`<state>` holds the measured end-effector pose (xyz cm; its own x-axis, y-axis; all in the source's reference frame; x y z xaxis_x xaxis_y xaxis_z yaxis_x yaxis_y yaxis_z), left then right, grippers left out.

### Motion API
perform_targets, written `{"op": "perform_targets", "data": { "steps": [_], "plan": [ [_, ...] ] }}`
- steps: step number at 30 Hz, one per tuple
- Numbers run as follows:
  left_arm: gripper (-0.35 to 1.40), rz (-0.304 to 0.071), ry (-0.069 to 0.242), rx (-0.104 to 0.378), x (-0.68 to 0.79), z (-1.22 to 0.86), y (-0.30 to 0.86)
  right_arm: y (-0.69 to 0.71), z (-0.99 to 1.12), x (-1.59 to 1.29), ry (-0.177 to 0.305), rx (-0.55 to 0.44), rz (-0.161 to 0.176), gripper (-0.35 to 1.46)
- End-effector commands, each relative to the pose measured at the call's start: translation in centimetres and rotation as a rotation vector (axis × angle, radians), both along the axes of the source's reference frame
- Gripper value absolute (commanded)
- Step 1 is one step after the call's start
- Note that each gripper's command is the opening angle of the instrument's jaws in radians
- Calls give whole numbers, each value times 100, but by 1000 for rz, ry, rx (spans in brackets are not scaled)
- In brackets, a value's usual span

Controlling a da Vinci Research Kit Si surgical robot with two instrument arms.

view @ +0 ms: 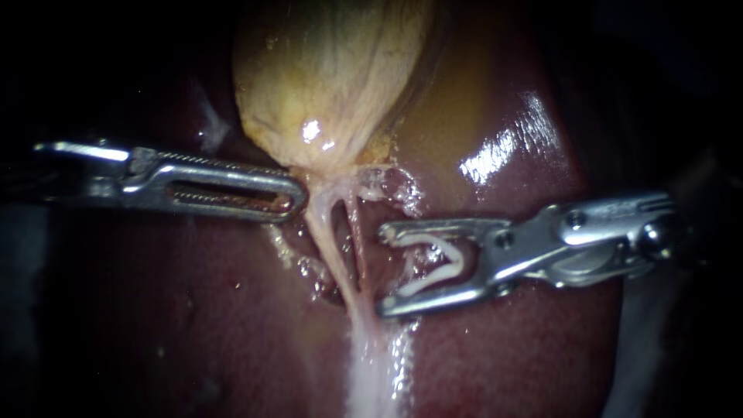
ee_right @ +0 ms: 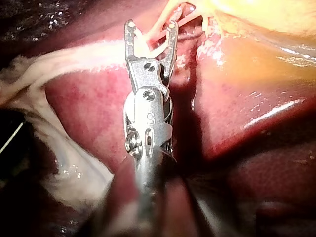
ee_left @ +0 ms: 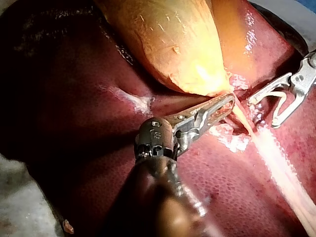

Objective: Clipping first clip left tube

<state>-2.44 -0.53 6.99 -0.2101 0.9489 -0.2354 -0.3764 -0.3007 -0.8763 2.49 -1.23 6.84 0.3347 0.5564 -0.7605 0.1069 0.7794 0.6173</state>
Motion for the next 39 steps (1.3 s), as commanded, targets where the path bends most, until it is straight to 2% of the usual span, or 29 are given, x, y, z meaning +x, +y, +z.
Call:
{"op": "perform_targets", "data": {
  "steps": [1, 11, 20, 25, 32, 34, 36, 38, 39],
  "plan": [
    [-35, -1, 1, 0, 0, 0, 0, -2, 2, 3, 0, -1, -7, 50],
    [-35, -3, -1, -6, -5, -5, -3, -16, 24, 27, -15, 21, -21, 50],
    [-35, -2, 0, -11, -7, -6, -3, -39, 37, 44, -1, 78, -67, 50],
    [-35, -4, 2, -12, -8, -6, -3, -49, 45, 53, -2, 103, -79, 50],
    [-35, -5, 2, -12, -9, -5, -3, -49, 51, 56, -12, 134, -75, 45],
    [-35, -5, 2, -12, -9, -5, -3, -48, 52, 55, -15, 146, -73, 38],
    [-35, -5, 2, -12, -9, -5, -3, -47, 53, 53, -18, 157, -71, 21],
    [-35, -5, 2, -12, -9, -5, -3, -46, 54, 51, -24, 180, -70, -10],
    [-35, -5, 2, -12, -9, -5, -3, -45, 55, 51, -26, 192, -71, -19]
  ]
}}
